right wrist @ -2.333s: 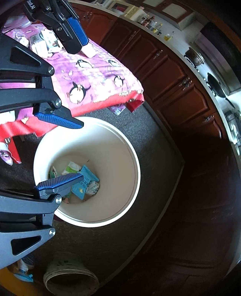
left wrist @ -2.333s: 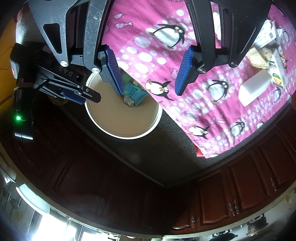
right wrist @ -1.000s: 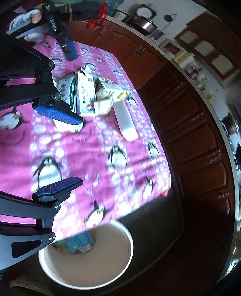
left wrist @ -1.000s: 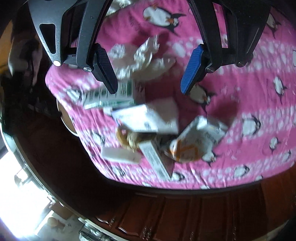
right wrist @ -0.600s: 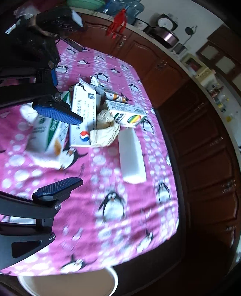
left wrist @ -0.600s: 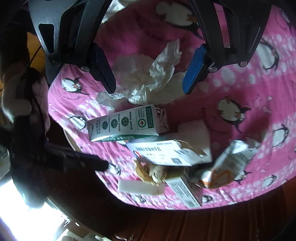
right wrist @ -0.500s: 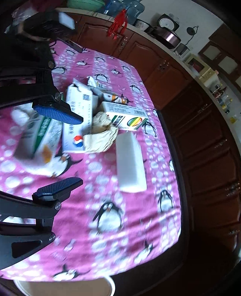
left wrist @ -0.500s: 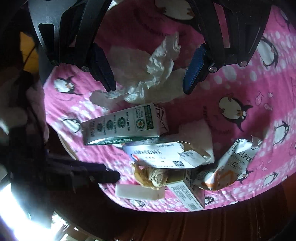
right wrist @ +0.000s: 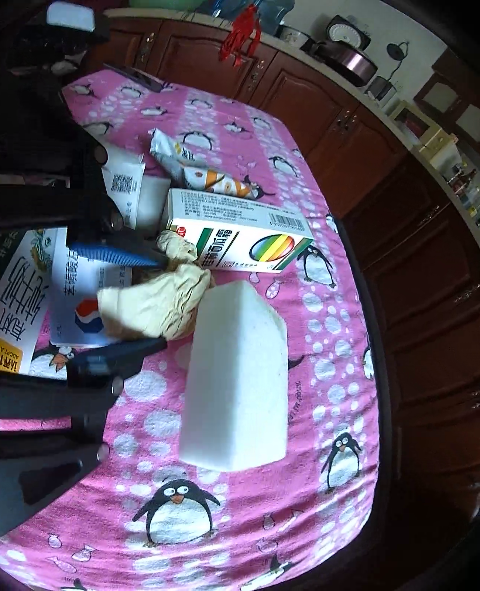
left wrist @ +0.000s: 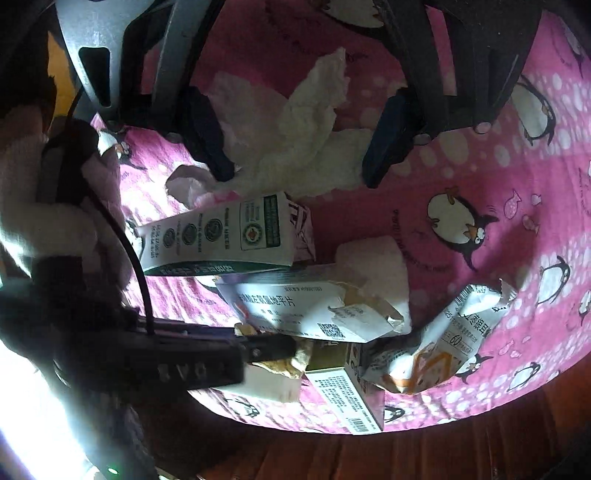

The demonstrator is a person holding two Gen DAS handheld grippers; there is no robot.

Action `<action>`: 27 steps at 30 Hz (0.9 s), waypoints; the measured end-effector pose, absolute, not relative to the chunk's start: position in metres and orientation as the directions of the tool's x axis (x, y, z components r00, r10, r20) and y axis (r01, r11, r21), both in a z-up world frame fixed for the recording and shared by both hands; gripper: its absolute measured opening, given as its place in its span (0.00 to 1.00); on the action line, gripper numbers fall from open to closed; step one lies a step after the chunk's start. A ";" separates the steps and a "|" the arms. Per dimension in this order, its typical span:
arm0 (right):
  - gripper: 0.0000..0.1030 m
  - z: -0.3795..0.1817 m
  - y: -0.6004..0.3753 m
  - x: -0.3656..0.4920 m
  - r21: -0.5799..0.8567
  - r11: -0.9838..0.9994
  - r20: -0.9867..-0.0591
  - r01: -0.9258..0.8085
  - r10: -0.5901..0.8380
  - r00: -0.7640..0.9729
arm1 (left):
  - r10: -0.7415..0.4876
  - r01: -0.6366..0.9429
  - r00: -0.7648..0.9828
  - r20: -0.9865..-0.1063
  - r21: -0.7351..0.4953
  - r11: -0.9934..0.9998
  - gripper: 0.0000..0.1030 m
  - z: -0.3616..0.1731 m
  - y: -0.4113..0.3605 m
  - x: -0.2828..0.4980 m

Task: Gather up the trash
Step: 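Grasp crumpled tissue with the left gripper while the right gripper grasps a beige paper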

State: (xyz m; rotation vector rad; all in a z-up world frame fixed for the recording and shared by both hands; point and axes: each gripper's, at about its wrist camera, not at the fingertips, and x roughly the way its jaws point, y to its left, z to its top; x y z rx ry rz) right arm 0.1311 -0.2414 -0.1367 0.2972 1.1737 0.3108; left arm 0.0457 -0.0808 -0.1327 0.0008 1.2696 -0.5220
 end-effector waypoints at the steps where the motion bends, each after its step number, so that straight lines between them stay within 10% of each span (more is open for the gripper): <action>1: 0.19 -0.135 -0.240 0.129 0.380 0.921 -0.848 -0.087 0.384 0.365 | -0.372 0.370 0.197 -0.907 -0.283 0.885 0.53 -0.134 -0.083 0.047; 8: 0.10 -0.115 -0.255 0.110 0.352 0.931 -0.828 -0.098 0.359 0.430 | -0.385 0.384 0.219 -0.897 -0.283 0.879 0.18 -0.133 -0.088 0.044; 27: 0.09 -0.069 -0.312 0.035 0.373 0.925 -0.765 -0.075 0.352 0.539 | -0.379 0.331 0.338 -0.861 -0.268 0.905 0.15 -0.090 -0.034 0.024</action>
